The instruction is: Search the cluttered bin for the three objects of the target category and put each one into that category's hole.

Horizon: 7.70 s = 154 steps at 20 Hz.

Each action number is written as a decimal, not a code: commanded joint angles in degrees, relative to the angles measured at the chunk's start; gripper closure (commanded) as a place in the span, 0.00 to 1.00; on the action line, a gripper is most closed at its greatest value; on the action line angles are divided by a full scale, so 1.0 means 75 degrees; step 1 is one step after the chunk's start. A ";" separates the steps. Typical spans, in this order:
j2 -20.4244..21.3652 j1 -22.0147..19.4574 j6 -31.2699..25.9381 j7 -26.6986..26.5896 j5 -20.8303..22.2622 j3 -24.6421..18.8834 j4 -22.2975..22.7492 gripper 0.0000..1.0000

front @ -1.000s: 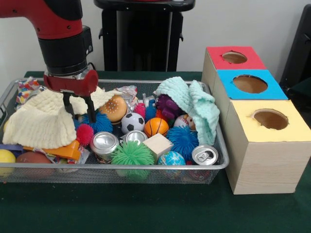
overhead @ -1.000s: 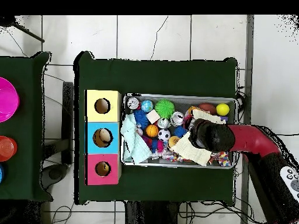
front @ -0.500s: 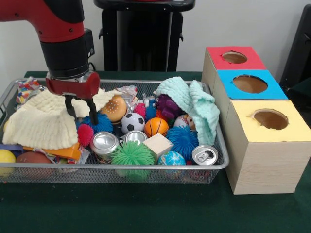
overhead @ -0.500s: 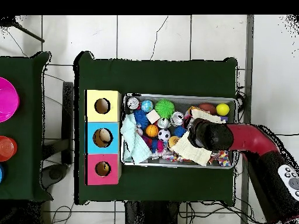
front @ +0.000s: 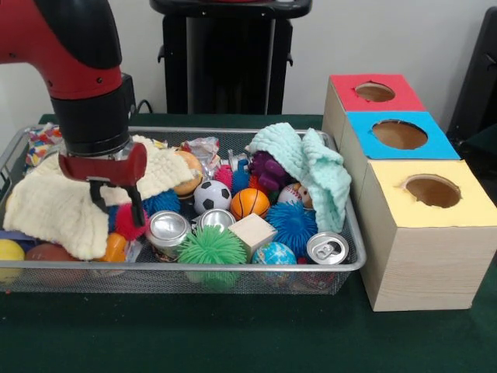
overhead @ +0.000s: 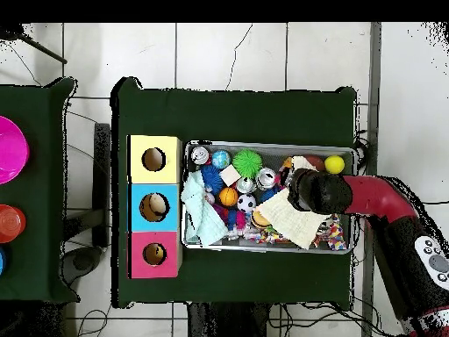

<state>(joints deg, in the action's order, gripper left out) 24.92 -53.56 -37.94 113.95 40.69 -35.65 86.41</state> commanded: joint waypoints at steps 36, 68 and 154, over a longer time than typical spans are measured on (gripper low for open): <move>0.1653 0.0365 -0.1743 -0.2074 -0.0862 -0.0081 0.0465 0.00; -0.1402 0.0254 -0.1094 -0.3125 0.0678 0.0091 -0.1530 1.00; -0.2273 0.0836 0.0299 -0.2781 0.0522 -0.0034 -0.1680 1.00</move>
<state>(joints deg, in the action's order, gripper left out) 13.75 -48.82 -37.87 108.50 38.01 -36.63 76.11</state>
